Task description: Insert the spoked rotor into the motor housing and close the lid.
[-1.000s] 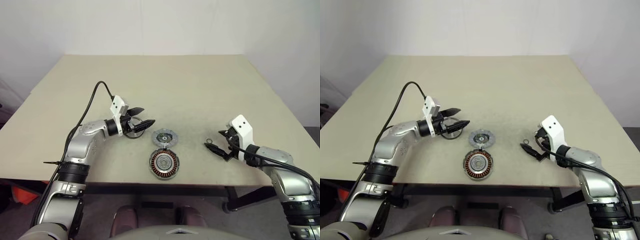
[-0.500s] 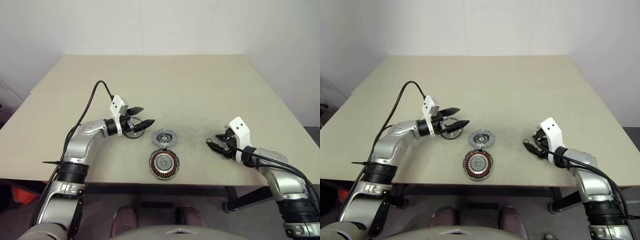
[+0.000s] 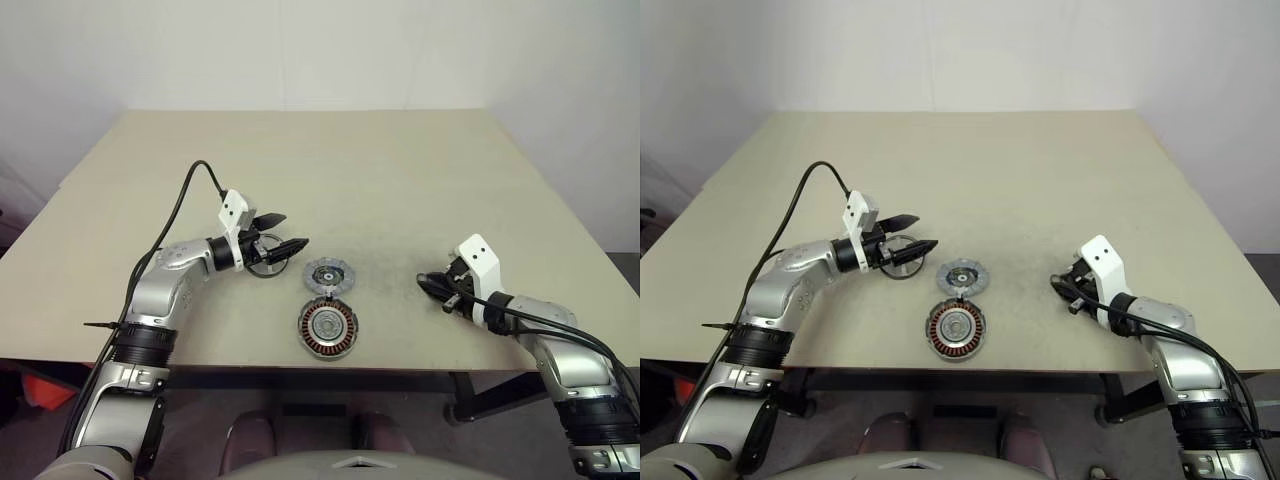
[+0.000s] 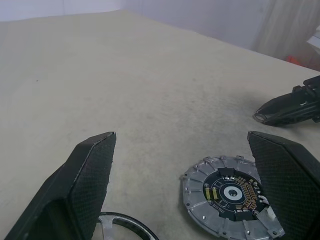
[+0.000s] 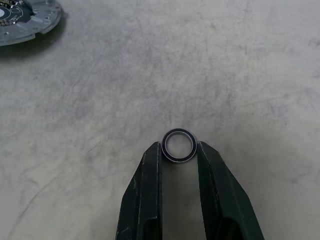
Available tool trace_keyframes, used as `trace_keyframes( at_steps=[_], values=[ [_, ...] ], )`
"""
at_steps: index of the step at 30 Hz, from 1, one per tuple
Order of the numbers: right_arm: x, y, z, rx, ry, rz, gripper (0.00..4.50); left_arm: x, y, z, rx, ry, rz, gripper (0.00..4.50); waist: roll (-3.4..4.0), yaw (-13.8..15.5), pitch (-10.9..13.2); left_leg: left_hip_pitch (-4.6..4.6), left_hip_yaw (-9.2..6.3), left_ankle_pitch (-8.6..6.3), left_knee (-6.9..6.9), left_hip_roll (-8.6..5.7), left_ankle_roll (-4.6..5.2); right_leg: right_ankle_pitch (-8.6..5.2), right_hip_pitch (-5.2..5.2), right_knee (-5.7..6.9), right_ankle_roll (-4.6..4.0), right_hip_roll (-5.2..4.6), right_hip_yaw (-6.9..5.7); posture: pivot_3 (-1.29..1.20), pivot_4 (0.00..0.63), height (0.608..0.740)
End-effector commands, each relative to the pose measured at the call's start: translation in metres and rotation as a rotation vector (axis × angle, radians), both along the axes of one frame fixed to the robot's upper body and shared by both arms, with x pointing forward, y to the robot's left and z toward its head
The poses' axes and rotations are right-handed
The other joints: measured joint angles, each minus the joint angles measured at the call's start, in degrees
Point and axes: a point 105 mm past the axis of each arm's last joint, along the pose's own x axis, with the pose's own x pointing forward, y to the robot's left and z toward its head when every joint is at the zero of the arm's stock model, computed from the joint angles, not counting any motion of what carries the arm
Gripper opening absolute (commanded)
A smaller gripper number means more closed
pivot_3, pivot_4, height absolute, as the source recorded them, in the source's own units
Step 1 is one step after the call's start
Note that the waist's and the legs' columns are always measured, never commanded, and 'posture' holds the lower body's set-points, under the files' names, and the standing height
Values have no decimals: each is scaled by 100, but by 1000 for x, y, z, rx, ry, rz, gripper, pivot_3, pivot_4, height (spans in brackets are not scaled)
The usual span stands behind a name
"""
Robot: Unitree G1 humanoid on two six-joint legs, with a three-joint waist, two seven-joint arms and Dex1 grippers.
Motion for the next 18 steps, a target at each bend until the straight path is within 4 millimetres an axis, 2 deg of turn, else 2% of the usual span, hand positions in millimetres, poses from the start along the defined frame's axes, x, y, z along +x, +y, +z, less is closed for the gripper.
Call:
trace_keyframes(
  at_steps=[1, 11, 18],
  values=[
    [-21, -3, 2, -25, 42, 62, 777, 0, 2, 13, -5, -54, 0, 4464, 0, 46, 0, 1, 0, 0, -3, -1, 0, -3, 1, -3, 2, -3, -2, 0, 0, 740],
    [-50, -13, -9, -56, 123, 74, 777, 0, 3, 12, -1, -48, -3, 4464, -4, 103, -2, 5, -1, -6, -10, 0, 9, -15, 11, -7, 1, -6, -9, 0, 0, 740],
    [-72, -20, -13, -79, 184, 101, 777, 0, 4, 11, 4, -43, -4, 4464, -13, 118, -8, 5, -5, -21, -12, -11, 35, -36, 22, -8, 24, -41, -16, 0, 0, 740]
  ],
)
